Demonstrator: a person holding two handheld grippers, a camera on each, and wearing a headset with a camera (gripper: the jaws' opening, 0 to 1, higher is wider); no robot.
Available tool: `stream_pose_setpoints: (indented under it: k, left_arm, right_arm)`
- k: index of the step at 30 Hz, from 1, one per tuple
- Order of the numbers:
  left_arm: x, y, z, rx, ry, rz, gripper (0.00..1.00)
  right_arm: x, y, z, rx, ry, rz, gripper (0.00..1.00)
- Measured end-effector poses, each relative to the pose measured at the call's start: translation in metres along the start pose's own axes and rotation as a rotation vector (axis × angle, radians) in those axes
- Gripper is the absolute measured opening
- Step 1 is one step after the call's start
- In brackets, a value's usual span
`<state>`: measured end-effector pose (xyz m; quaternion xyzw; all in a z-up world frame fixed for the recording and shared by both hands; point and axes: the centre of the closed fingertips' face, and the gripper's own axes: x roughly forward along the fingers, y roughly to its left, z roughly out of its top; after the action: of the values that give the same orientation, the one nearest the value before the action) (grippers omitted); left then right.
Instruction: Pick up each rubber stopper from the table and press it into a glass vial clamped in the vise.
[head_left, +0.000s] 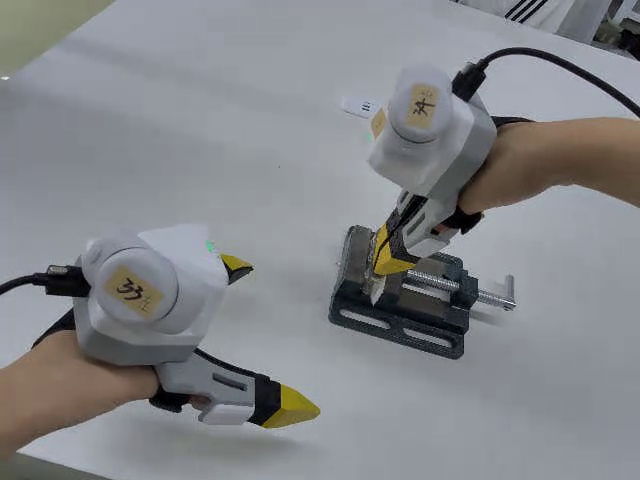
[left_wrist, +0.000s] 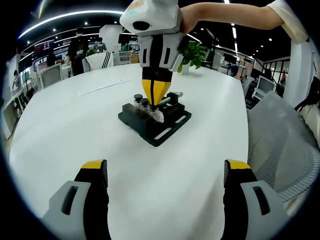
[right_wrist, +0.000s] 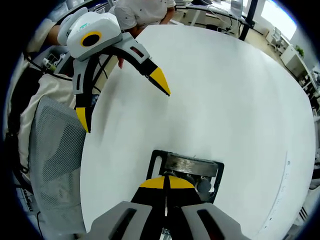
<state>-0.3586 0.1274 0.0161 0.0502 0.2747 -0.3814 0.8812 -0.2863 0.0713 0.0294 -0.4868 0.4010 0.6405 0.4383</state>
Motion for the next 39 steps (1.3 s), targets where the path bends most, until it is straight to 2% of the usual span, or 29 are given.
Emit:
stream_pose_setpoints:
  k: [2, 5, 6, 8, 9, 10, 12, 16, 19, 26, 31, 39]
  left_arm:
    - [0.0, 0.0, 0.0, 0.001, 0.0, 0.0, 0.96]
    - [0.0, 0.0, 0.002, 0.005, -0.004, 0.002, 0.96]
    - [-0.002, 0.001, 0.003, 0.004, -0.012, 0.006, 0.96]
    - [-0.004, 0.002, 0.005, 0.0, -0.017, 0.01, 0.96]
    - [-0.005, 0.002, 0.006, -0.003, -0.021, 0.012, 0.96]
    - [-0.006, 0.002, 0.006, 0.0, -0.021, 0.013, 0.96]
    - [-0.007, 0.001, 0.006, 0.003, -0.021, 0.016, 0.96]
    - [-0.008, 0.001, 0.005, 0.005, -0.016, 0.02, 0.96]
    - [-0.01, 0.0, 0.009, 0.013, -0.017, 0.021, 0.96]
    - [-0.013, 0.003, 0.016, 0.02, -0.024, 0.034, 0.96]
    - [-0.014, 0.002, 0.017, 0.027, -0.023, 0.037, 0.96]
    - [-0.015, 0.003, 0.02, 0.032, -0.025, 0.045, 0.96]
  right_arm:
    - [0.0, -0.001, 0.0, -0.02, 0.017, -0.009, 0.0]
    - [-0.001, 0.0, -0.001, 0.002, 0.014, -0.002, 0.0]
    - [-0.001, 0.0, -0.002, -0.008, 0.002, -0.001, 0.0]
    - [-0.001, 0.0, -0.001, 0.052, -0.052, 0.023, 0.0]
    - [-0.001, -0.002, -0.002, 0.114, -0.092, 0.034, 0.0]
    - [-0.002, -0.003, -0.001, 0.099, -0.117, 0.035, 0.0]
    - [-0.003, -0.003, -0.003, 0.124, -0.15, 0.029, 0.0]
    - [-0.004, -0.001, -0.003, 0.154, -0.183, 0.038, 0.0]
    - [-0.004, 0.0, -0.001, 0.144, -0.181, 0.028, 0.0]
    - [-0.004, 0.001, 0.0, 0.115, -0.128, -0.006, 0.0]
    - [-0.003, 0.0, 0.0, 0.052, -0.082, -0.025, 0.0]
    - [-0.004, 0.0, -0.005, 0.05, -0.078, -0.037, 0.0]
